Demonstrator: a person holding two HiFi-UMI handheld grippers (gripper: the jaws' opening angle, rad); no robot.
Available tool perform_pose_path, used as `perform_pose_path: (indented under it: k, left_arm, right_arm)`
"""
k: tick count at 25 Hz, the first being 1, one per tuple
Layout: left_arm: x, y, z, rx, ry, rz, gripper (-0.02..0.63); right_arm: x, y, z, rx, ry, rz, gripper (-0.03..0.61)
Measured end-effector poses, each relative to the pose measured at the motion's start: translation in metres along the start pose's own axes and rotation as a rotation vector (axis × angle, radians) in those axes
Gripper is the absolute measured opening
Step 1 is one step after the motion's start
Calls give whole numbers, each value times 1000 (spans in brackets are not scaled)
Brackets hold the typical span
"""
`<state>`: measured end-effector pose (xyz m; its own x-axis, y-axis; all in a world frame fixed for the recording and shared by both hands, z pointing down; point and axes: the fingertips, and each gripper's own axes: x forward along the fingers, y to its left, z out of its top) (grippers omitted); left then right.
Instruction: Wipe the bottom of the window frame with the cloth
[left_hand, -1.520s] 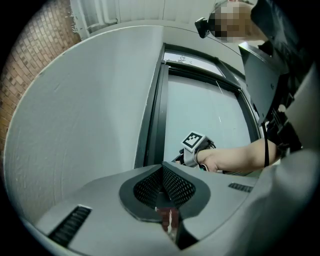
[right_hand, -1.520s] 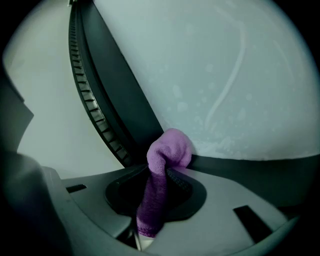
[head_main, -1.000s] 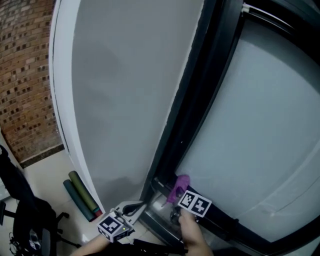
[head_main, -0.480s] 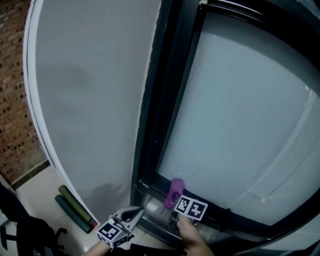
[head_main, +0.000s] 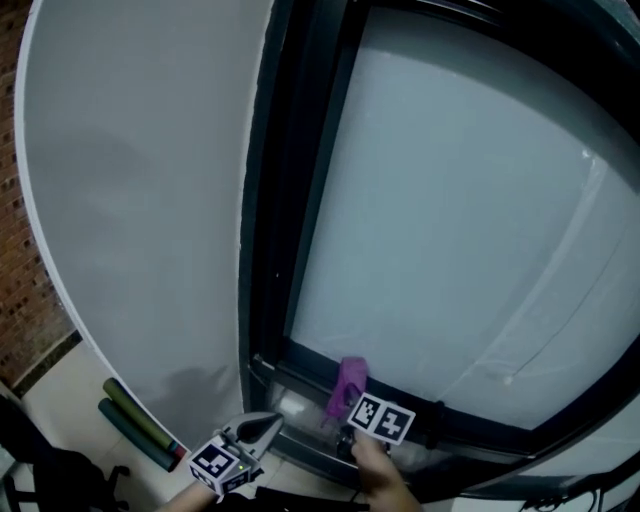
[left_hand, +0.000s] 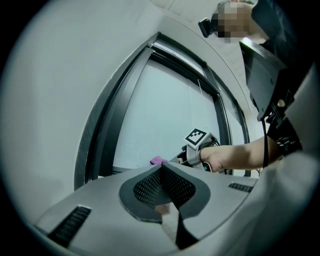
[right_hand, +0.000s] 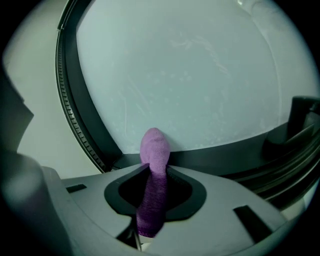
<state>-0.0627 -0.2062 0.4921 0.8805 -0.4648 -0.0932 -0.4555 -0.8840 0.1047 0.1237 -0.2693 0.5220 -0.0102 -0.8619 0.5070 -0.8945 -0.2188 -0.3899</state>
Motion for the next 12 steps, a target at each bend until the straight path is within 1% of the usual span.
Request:
perform_pose_path:
  k: [7,12]
  left_arm:
    - [13,-11,0,15,10,-61,5]
    - [22,-19,-1,10,17,-100,5]
  right_arm:
    - [-16,-23,1,58,-35,-30,86]
    - [-25,-36,1,87,-53,-49,86]
